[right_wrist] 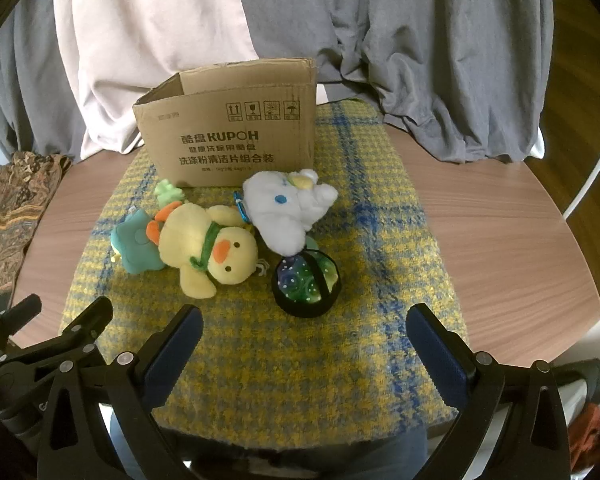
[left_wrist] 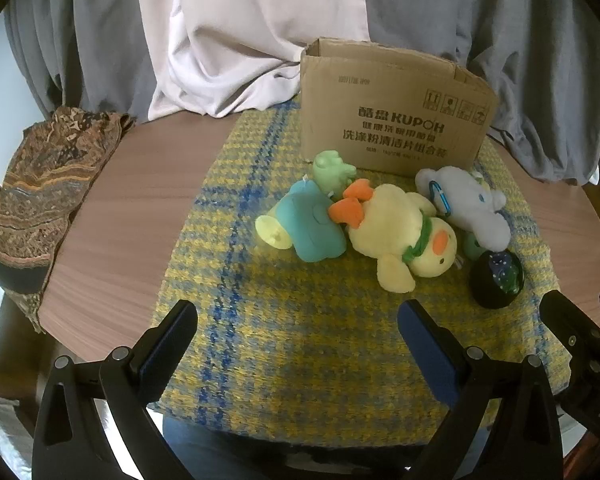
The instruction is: Organize objects
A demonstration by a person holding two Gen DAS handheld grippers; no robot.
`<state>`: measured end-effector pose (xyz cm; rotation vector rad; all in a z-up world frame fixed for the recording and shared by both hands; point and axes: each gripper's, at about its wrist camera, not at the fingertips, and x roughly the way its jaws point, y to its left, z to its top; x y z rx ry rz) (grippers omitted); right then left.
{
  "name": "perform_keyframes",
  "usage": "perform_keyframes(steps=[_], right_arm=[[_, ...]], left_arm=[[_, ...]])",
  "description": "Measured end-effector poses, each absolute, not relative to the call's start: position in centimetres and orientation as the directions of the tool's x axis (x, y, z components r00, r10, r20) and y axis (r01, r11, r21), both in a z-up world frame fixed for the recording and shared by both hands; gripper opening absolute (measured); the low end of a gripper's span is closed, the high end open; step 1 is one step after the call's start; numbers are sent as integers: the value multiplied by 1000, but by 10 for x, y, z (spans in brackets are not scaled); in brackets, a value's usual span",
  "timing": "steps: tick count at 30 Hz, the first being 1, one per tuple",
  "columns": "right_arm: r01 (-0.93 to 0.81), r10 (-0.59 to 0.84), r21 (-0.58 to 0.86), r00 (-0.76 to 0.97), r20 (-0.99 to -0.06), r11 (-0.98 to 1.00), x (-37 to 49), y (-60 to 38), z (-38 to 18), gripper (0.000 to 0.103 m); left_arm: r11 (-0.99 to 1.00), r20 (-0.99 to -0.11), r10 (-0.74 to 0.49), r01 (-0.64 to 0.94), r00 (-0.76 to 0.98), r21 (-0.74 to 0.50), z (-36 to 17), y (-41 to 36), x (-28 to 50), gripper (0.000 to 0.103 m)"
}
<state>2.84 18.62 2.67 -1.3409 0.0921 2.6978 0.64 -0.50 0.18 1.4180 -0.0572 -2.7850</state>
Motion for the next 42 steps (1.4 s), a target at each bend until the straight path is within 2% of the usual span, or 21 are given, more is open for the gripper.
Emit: perform_keyframes(steps=[42], right_arm=[[-144, 83, 7, -608, -789, -990, 28, 188, 22, 102]], left_arm=[[-998, -790, -38, -11, -612, 57, 1, -3, 5, 102]])
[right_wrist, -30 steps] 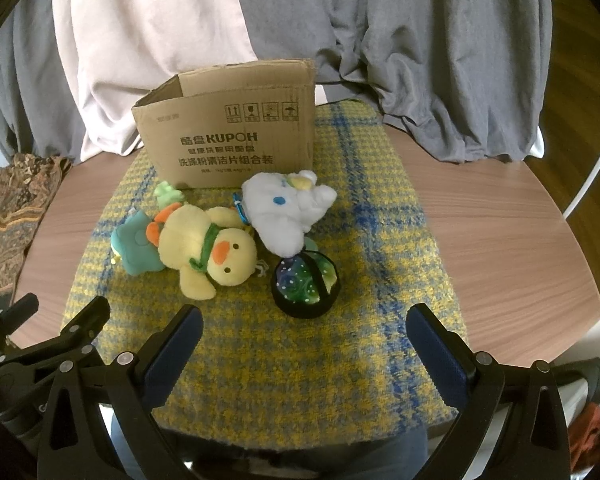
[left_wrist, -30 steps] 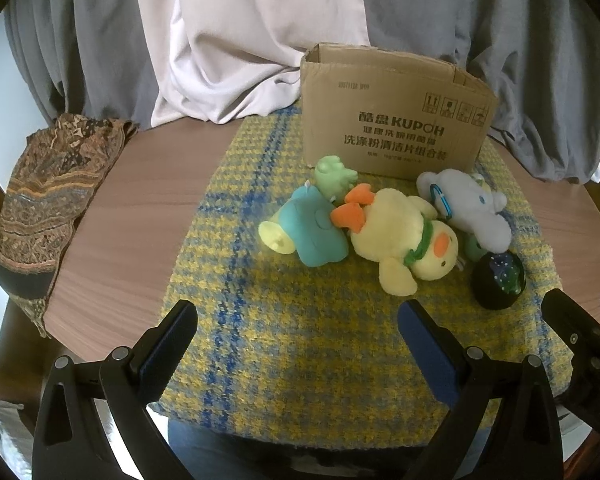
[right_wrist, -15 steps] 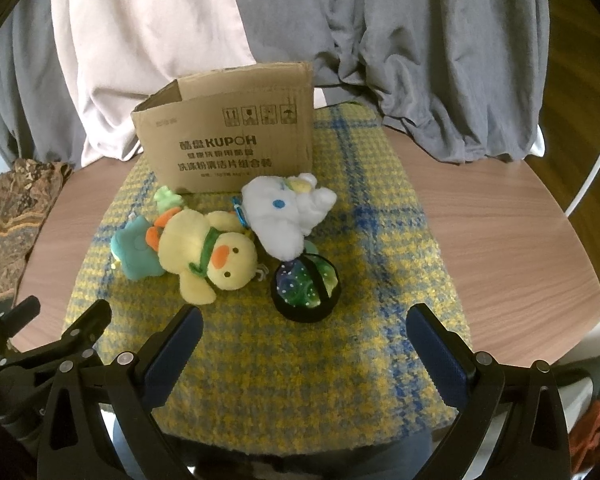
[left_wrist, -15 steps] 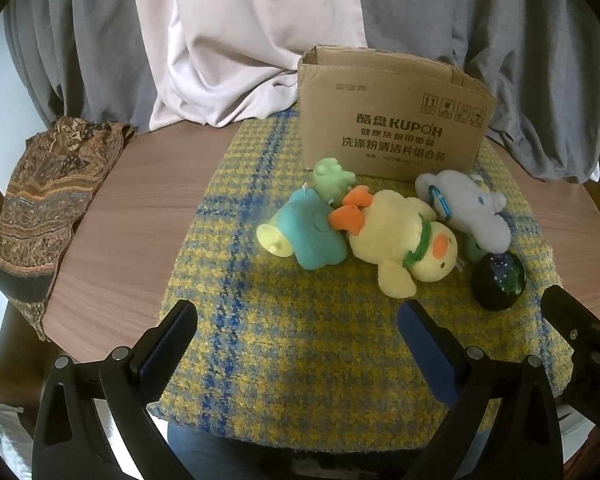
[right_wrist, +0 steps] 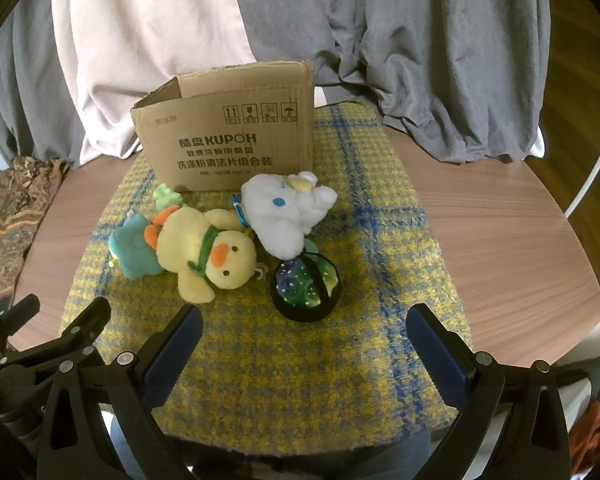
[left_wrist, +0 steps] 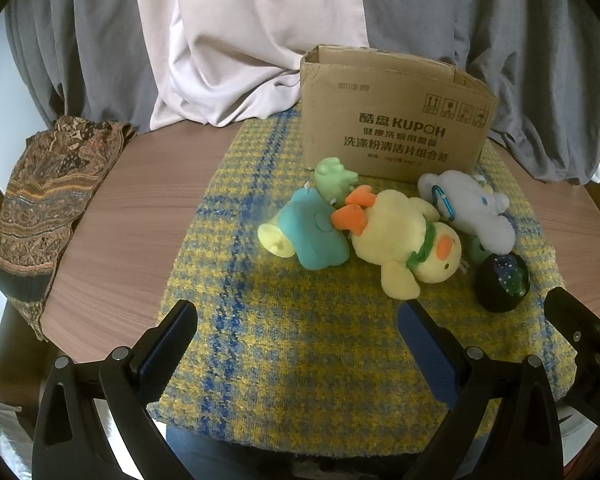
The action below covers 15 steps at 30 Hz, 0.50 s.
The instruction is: Organize objects
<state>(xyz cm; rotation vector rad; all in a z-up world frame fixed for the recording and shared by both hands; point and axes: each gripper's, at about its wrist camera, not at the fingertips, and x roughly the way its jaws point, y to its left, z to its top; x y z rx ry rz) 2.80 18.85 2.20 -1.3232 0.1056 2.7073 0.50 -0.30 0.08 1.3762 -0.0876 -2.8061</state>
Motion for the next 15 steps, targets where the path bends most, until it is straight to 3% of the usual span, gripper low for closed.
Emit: perform_keyframes(steps=[15], right_arm=[[-152, 96, -3, -608, -788, -988, 22, 196, 12, 102]], left_arm=[[-996, -778, -39, -35, -627, 78, -13, 9, 1, 102]])
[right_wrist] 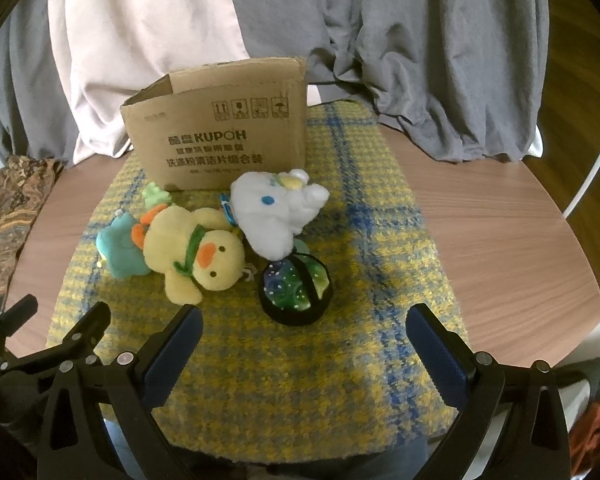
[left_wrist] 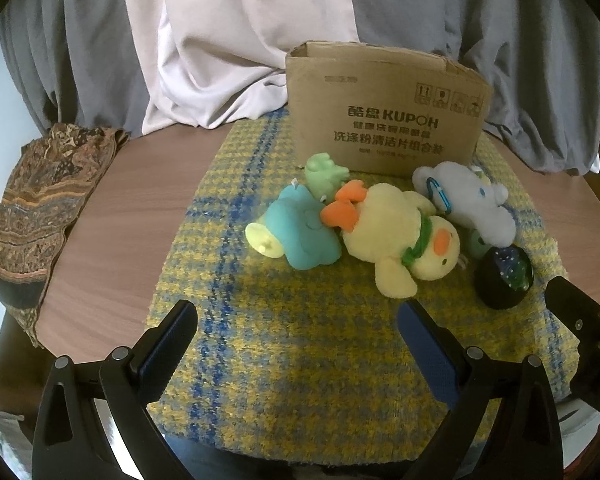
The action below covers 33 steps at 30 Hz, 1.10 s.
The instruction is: Organize objects
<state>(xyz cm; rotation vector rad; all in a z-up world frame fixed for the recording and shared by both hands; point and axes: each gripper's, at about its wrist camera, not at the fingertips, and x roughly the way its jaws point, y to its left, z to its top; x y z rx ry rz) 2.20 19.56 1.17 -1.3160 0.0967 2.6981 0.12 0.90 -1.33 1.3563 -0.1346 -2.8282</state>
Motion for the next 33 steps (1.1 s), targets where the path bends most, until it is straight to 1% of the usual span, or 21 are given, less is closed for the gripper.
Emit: perform_keyframes(steps=[5, 10, 20, 26, 28, 31, 33], right_arm=[[-141, 87, 0, -604, -792, -990, 17, 200, 0, 102], [-126, 70, 8, -596, -800, -992, 7, 204, -14, 102], [-115, 86, -22, -584, -807, -993, -15, 199, -39, 102], [-114, 101, -41, -584, -806, -993, -24, 195, -47, 102], [-114, 99, -40, -580, -809, -993, -27, 195, -50, 98], [-111, 85, -27, -564, -821, -993, -32, 196, -57, 90], [-107, 69, -12, -551, -831, -994, -35, 196, -62, 80]], left_arm=[[-996, -769, -33, -47, -638, 82, -22, 16, 0, 102], [-998, -771, 1, -45, -637, 36, -31, 18, -6, 102], [-995, -764, -42, -41, -644, 89, -55, 22, -18, 102], [-995, -766, -45, -36, -641, 88, -67, 19, -27, 102], [-996, -767, -42, -37, -640, 86, -71, 19, -29, 102], [-996, -771, -31, -42, -636, 75, -74, 18, -31, 102], [-997, -773, -21, -48, -634, 66, -76, 17, -32, 102]])
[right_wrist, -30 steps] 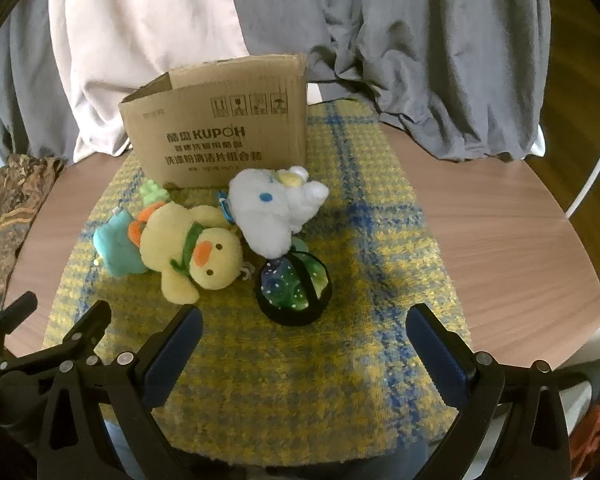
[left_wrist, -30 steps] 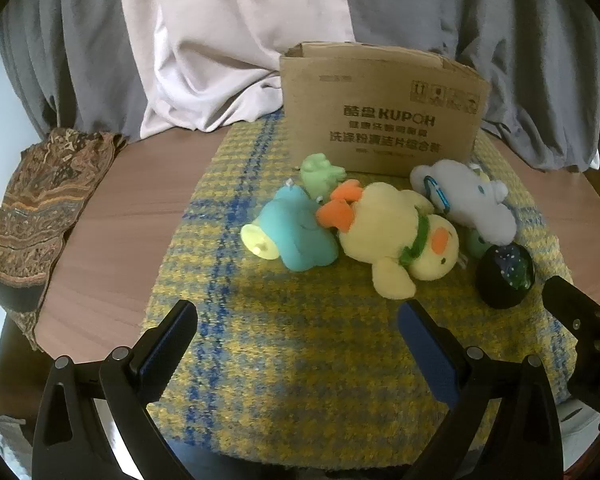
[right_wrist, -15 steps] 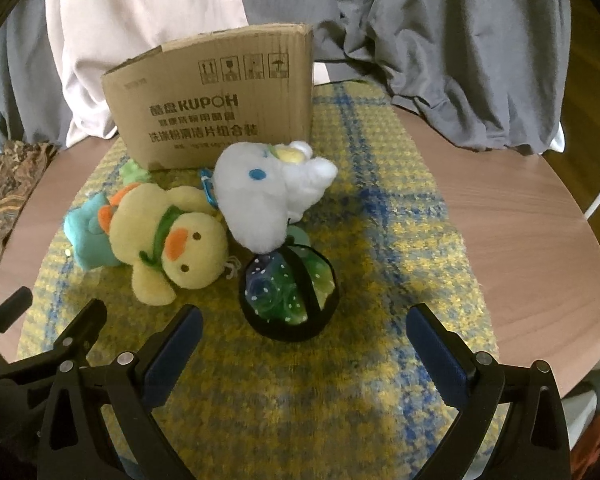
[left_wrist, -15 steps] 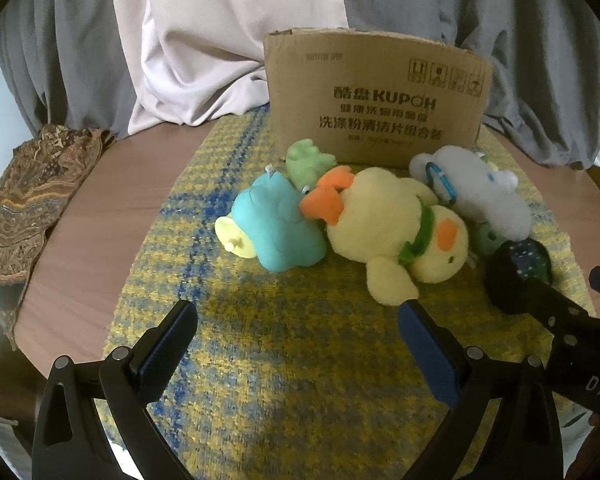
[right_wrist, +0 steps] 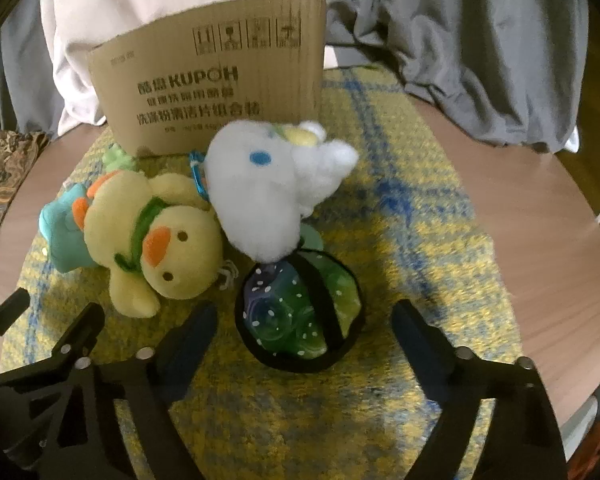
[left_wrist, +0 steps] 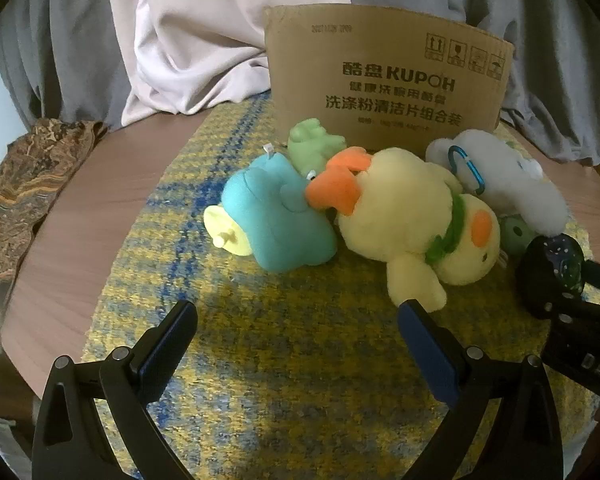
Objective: Organize objects
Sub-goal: 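Grasp the black-and-green ball with the right tool while the left tool approaches the yellow duck plush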
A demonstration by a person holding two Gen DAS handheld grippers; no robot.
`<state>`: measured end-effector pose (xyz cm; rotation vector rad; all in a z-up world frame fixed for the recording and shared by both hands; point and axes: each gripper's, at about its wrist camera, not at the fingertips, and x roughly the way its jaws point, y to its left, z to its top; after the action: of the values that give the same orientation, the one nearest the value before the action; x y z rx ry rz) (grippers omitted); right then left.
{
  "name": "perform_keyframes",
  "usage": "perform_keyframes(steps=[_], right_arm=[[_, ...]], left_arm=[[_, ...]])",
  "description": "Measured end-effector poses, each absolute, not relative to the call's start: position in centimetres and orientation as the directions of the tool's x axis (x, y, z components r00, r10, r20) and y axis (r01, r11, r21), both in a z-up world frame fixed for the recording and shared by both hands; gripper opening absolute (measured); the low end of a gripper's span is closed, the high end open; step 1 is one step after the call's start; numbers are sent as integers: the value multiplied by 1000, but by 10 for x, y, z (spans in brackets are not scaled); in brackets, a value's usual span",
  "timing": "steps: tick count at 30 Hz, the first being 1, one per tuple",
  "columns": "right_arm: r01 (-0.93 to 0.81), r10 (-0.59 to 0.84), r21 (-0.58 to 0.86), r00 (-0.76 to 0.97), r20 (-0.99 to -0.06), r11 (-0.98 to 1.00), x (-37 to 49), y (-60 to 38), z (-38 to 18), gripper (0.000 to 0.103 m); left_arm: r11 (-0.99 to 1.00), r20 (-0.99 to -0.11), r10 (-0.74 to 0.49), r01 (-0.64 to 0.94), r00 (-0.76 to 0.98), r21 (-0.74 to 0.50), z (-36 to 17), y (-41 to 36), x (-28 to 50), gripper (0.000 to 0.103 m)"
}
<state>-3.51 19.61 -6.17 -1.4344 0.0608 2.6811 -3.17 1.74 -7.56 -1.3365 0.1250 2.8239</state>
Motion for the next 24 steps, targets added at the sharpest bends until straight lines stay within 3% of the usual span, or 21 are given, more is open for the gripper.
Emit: perform_keyframes(steps=[3, 4, 24], right_arm=[[-103, 50, 6, -538, -842, -995, -38, 198, -67, 64], [-102, 45, 12, -535, -844, -995, -39, 199, -69, 63], [-169, 94, 7, -579, -810, -986, -5, 233, -40, 62]], left_arm=[[-996, -774, -22, -50, -633, 70, -77, 18, -32, 102], [-996, -774, -22, -50, -632, 70, -78, 18, -32, 102], [-988, -754, 75, -149, -652, 31, -69, 62, -43, 102]])
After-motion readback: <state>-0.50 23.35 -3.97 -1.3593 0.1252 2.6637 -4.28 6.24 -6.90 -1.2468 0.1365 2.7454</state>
